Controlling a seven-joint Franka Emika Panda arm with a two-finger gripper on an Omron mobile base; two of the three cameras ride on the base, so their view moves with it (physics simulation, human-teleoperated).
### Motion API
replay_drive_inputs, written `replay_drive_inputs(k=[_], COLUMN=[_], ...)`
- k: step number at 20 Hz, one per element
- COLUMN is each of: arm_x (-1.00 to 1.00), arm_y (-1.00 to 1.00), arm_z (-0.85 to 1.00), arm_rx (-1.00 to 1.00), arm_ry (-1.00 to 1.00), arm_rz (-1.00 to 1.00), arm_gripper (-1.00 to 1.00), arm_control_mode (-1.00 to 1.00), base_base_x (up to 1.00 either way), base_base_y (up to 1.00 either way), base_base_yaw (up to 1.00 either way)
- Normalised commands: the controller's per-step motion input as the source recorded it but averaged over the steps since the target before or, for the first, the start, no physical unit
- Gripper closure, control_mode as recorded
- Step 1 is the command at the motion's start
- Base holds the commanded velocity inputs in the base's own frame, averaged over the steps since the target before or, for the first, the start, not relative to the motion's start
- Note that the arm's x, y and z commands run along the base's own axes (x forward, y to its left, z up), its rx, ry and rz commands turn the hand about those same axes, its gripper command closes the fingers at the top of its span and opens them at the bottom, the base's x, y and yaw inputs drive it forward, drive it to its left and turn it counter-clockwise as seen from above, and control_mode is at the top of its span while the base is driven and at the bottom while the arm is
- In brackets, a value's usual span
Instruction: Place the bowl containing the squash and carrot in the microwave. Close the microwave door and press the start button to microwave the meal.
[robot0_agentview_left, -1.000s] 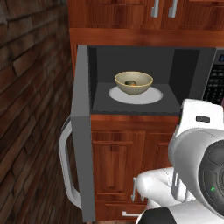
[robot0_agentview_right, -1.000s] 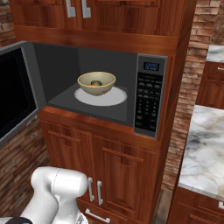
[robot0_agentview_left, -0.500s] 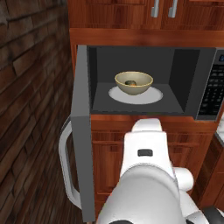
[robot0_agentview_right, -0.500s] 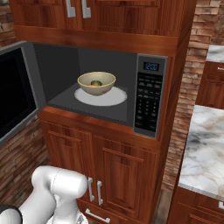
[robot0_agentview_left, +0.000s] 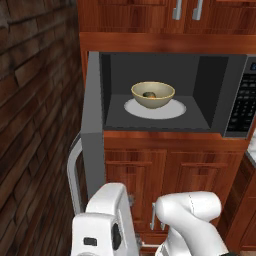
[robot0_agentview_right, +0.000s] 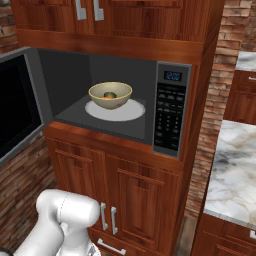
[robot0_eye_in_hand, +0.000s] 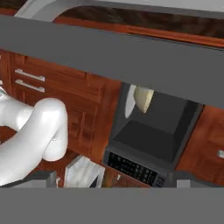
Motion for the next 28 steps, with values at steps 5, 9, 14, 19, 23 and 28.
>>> replay_drive_inputs(k=[5,9,14,19,23,28], arm_x=[0.00,0.08,0.24,0.35,0.40,0.41], arm_y=[0.66,0.60,0.54,0.46,0.34,0.28], arm_z=[-0.33,-0.26,-0.26,-0.18,-0.16,-0.13], arm_rx=[-0.11,-0.06,-0.02,0.00,0.00,0.00], arm_ry=[-0.23,-0.19,-0.15,-0.07,-0.02,-0.01], arm_rz=[0.00,0.00,0.00,-0.04,-0.08,-0.09], arm_gripper=[-1.00,-1.00,-1.00,-1.00,-1.00,-1.00], arm_control_mode=[-1.00,-1.00,-1.00,-1.00,-1.00,-1.00], base_base_x=[0.00,0.00,0.00,0.00,0.00,0.00], base_base_y=[0.00,0.00,0.00,0.00,0.00,0.00], base_base_yaw=[0.00,0.00,0.00,0.00,0.00,0.00])
